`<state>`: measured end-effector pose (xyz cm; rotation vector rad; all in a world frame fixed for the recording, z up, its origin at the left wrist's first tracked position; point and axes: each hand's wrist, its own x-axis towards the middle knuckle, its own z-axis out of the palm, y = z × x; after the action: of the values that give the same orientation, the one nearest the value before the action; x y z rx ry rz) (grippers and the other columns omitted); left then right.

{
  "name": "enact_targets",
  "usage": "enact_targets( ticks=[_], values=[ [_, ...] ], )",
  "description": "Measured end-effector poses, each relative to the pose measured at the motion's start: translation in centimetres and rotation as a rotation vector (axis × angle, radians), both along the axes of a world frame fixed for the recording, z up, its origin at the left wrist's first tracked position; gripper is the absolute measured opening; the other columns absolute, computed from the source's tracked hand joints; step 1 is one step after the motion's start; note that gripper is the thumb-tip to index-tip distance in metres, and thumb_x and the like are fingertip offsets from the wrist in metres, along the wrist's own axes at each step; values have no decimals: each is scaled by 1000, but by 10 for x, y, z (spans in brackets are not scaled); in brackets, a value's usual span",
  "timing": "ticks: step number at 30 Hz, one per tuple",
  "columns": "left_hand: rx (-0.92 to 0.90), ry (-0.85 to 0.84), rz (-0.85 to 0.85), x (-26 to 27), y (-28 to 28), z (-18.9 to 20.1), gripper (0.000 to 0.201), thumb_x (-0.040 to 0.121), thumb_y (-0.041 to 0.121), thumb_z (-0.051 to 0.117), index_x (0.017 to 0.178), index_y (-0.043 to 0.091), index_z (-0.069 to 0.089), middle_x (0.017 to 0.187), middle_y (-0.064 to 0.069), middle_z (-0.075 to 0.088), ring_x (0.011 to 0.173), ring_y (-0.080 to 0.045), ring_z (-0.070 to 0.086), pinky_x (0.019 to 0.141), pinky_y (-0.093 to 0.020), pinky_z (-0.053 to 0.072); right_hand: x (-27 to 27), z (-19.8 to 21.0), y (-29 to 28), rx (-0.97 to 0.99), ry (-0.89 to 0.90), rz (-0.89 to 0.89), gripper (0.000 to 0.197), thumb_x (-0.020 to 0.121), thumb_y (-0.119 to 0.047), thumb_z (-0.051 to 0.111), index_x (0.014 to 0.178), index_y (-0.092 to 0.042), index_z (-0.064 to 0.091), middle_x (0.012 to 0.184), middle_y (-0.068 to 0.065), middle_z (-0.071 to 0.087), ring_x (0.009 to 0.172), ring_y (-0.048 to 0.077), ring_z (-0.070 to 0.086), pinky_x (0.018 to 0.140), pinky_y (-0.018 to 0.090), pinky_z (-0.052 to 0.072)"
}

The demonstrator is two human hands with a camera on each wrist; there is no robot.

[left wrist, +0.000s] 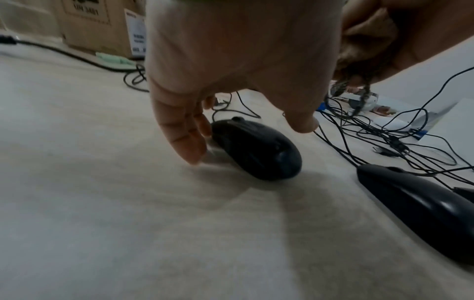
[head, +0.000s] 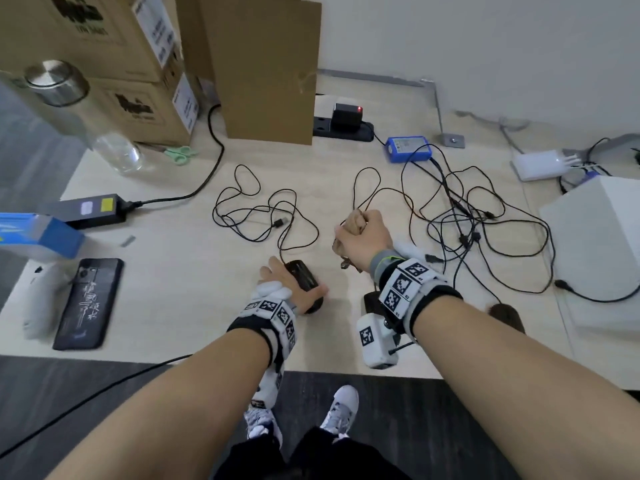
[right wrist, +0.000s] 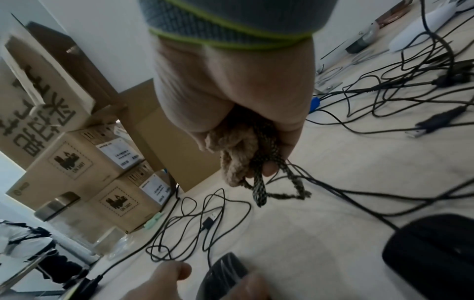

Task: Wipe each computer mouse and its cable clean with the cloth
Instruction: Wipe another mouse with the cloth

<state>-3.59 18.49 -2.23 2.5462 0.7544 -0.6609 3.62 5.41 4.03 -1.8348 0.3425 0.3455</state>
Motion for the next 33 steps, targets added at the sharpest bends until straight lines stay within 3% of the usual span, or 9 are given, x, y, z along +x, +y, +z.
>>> enact_targets(
  ticks=[3, 7, 11, 14, 18, 22, 26, 29, 33],
  values=[
    [-23, 13, 56, -2, -4, -10, 93, 66, 59, 75, 128, 10, 26, 123, -10, 42, 110, -29, 51, 85, -40, 45, -12, 2, 11, -86, -13, -31, 28, 90, 10, 49, 92, -12, 31, 70, -3, 34, 60, 15, 29, 45, 8, 33],
    [-154, 49, 10, 6, 16, -7, 70, 76, 36, 74, 127, 2, 40, 126, -18, 53, 113, -33, 55, 91, -39, 45, -23, -5, 14, -142, 20, -103, 31, 91, -2, 55, 76, -16, 31, 67, -3, 35, 50, 11, 36, 41, 9, 29],
    [-24, 96, -143, 6, 43, 8, 59, 84, 54, 59, 117, 9, 40, 116, -9, 46, 92, -24, 48, 73, -35, 39, -33, -3, 22, -292, 1, -70, 25, 86, -21, 66, 80, -9, 44, 76, 1, 44, 70, 20, 38, 51, 12, 31],
    [-2, 64, -215, 7, 47, 9, 74, 77, 68, 58, 120, 11, 38, 116, -7, 40, 97, -24, 49, 71, -36, 36, -39, 2, 29, -303, -23, -121, 28, 87, -22, 65, 81, -3, 46, 74, 0, 44, 68, 24, 37, 57, 11, 34],
    [2, 3, -276, 10, 49, -3, 94, 65, 69, 70, 129, 10, 34, 128, -9, 39, 112, -28, 49, 79, -39, 43, -45, 0, 30, -326, -13, -211, 29, 89, -31, 62, 94, -4, 51, 80, 0, 51, 72, 19, 47, 72, 34, 53],
    [2, -48, -254, 9, 47, -15, 89, 68, 68, 68, 130, 12, 37, 129, -9, 39, 117, -28, 43, 94, -38, 42, -53, -1, 26, -234, 94, -283, 30, 86, -39, 60, 100, -15, 50, 90, -2, 56, 78, 22, 60, 58, 49, 60],
    [-109, -100, -193, 14, 47, -10, 76, 69, 69, 61, 121, 18, 41, 118, -4, 48, 106, -25, 53, 86, -40, 49, -49, -1, 19, -170, 140, -233, 27, 81, -31, 64, 98, -12, 55, 91, 7, 62, 71, 26, 63, 66, 49, 61],
    [-416, -216, -143, 14, 46, 5, 72, 65, 45, 73, 124, 23, 39, 105, -1, 62, 81, -16, 60, 71, -32, 53, -42, 5, 10, -149, 80, -208, 19, 82, -23, 63, 94, -10, 57, 85, 9, 62, 66, 26, 58, 68, 47, 58],
    [-579, -420, -119, 21, 38, 51, 72, 68, 25, 79, 128, 23, 39, 104, 2, 59, 81, -13, 58, 60, -21, 42, -21, 35, 1, -229, -184, -197, 11, 89, -24, 62, 86, -18, 53, 78, -2, 58, 71, 18, 56, 70, 32, 52]
  ],
)
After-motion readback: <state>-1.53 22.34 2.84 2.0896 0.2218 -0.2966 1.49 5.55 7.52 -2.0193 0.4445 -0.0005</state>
